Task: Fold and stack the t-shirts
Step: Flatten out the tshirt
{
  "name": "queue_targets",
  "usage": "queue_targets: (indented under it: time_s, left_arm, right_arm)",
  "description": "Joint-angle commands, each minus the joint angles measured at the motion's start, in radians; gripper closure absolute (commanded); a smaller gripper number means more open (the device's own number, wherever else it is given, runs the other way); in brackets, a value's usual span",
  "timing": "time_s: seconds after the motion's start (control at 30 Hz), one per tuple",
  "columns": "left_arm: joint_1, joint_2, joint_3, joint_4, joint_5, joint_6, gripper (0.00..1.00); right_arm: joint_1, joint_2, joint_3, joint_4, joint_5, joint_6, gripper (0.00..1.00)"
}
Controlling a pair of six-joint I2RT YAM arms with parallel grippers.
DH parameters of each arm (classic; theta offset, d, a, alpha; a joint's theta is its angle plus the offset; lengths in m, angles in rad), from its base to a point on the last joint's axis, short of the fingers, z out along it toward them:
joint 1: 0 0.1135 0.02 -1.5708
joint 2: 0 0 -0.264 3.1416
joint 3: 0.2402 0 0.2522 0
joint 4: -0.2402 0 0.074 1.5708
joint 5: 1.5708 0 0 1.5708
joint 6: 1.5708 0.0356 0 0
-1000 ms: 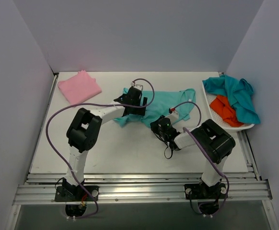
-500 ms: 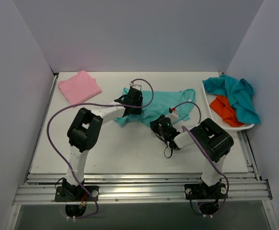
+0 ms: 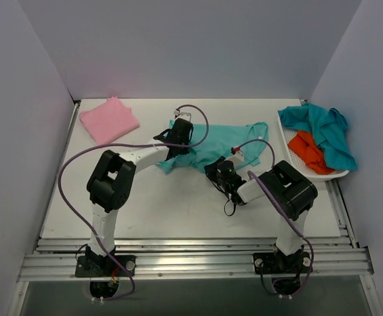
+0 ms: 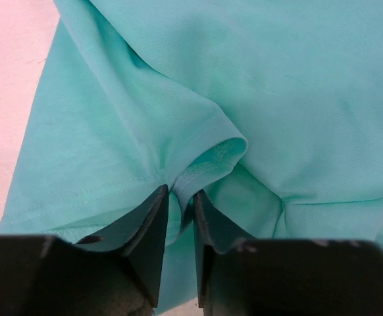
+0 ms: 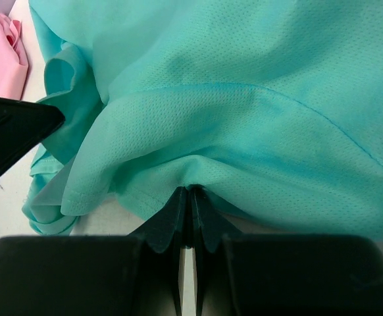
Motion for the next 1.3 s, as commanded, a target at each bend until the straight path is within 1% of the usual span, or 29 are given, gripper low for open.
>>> queue_targets:
  time_s: [0.0,0.07,0.17,0.2,0.3,0.37,0.5,0.57,0.67,0.7,0.77,0.8,0.87,0.9,0.93,0.97,1.0,1.07,1.1,1.13,1.17,1.2,1.23,1.27]
  left_arm:
    - [-0.004,-0.091,-0.014,0.04,-0.028,-0.004,0.72]
    - [-0.005,-0.109,-0.027,0.048,-0.034,-0.004,0.74]
    - [-0.004,-0.12,-0.037,0.058,-0.042,-0.002,0.8]
    - [-0.004,-0.119,-0.039,0.06,-0.04,-0.002,0.83]
    - [-0.004,-0.104,-0.036,0.065,-0.028,-0.001,0.9]
    - [-0.002,-0.093,-0.03,0.066,-0.022,-0.001,0.97]
    - [-0.001,-0.099,-0.039,0.077,-0.026,-0.013,0.98]
    - [0.002,-0.134,-0.063,0.086,-0.042,-0.02,0.98]
    - [0.008,-0.214,-0.096,0.094,-0.052,-0.028,0.98]
    - [0.01,-0.238,-0.115,0.092,-0.06,-0.031,0.98]
    - [0.008,-0.313,-0.134,0.083,-0.066,-0.039,0.98]
    - [0.008,-0.344,-0.16,0.083,-0.068,-0.045,0.98]
    - [0.008,-0.433,-0.185,0.077,-0.071,-0.059,0.98]
    - [0.008,-0.465,-0.197,0.066,-0.074,-0.073,0.98]
    - [0.008,-0.526,-0.215,0.059,-0.075,-0.079,0.98]
    - [0.005,-0.556,-0.223,0.052,-0.076,-0.083,0.98]
    - [0.005,-0.586,-0.229,0.03,-0.079,-0.092,0.98]
    - [-0.001,-0.675,-0.248,-0.009,-0.094,-0.099,0.98]
    - [-0.005,-0.741,-0.257,-0.02,-0.103,-0.103,0.98]
    - [-0.007,-0.778,-0.274,-0.032,-0.12,-0.105,0.98]
    - [-0.008,-0.812,-0.281,-0.056,-0.128,-0.108,0.98]
    - [-0.01,-0.85,-0.289,-0.07,-0.134,-0.112,0.98]
    - [-0.013,-0.92,-0.295,-0.084,-0.14,-0.116,0.98]
    - [-0.013,-0.954,-0.3,-0.118,-0.151,-0.12,0.98]
  right_arm:
    - [-0.008,0.067,-0.018,-0.201,-0.011,-0.024,1.0]
    - [-0.008,0.075,-0.016,-0.199,-0.014,-0.025,1.0]
    - [-0.008,0.081,-0.012,-0.198,-0.016,-0.025,1.0]
    - [-0.008,0.081,-0.012,-0.198,-0.014,-0.025,1.0]
    - [-0.008,0.081,-0.012,-0.199,-0.014,-0.027,1.0]
    - [-0.008,0.08,-0.013,-0.201,-0.011,-0.027,1.0]
    - [-0.01,0.061,-0.015,-0.209,-0.01,-0.03,1.0]
    - [-0.01,0.035,-0.019,-0.224,0.001,-0.032,1.0]
    - [-0.007,-0.058,-0.038,-0.265,0.026,-0.039,1.0]
    - [-0.005,-0.124,-0.042,-0.282,0.045,-0.044,1.0]
    - [0.007,-0.202,-0.051,-0.351,0.073,-0.048,1.0]
    - [0.015,-0.291,-0.053,-0.38,0.11,-0.055,1.0]
    - [0.045,-0.383,-0.044,-0.489,0.159,-0.061,1.0]
    - [0.061,-0.475,-0.041,-0.524,0.183,-0.065,1.0]
    - [0.073,-0.518,-0.033,-0.599,0.231,-0.067,1.0]
    - [0.099,-0.566,-0.019,-0.638,0.251,-0.068,1.0]
    - [0.113,-0.654,-0.012,-0.675,0.271,-0.068,1.0]
    - [0.156,-0.745,0.016,-0.787,0.335,-0.068,1.0]
    - [0.171,-0.835,0.027,-0.866,0.36,-0.068,1.0]
    - [0.183,-0.877,0.04,-0.906,0.406,-0.068,1.0]
    - [0.205,-0.923,0.068,-0.946,0.424,-0.068,1.0]
    - [0.211,-1.009,0.083,-0.983,0.434,-0.071,1.0]
    - [0.214,-1.048,0.1,-1.049,0.443,-0.075,1.0]
    - [0.216,-1.087,0.119,-1.096,0.458,-0.084,1.0]
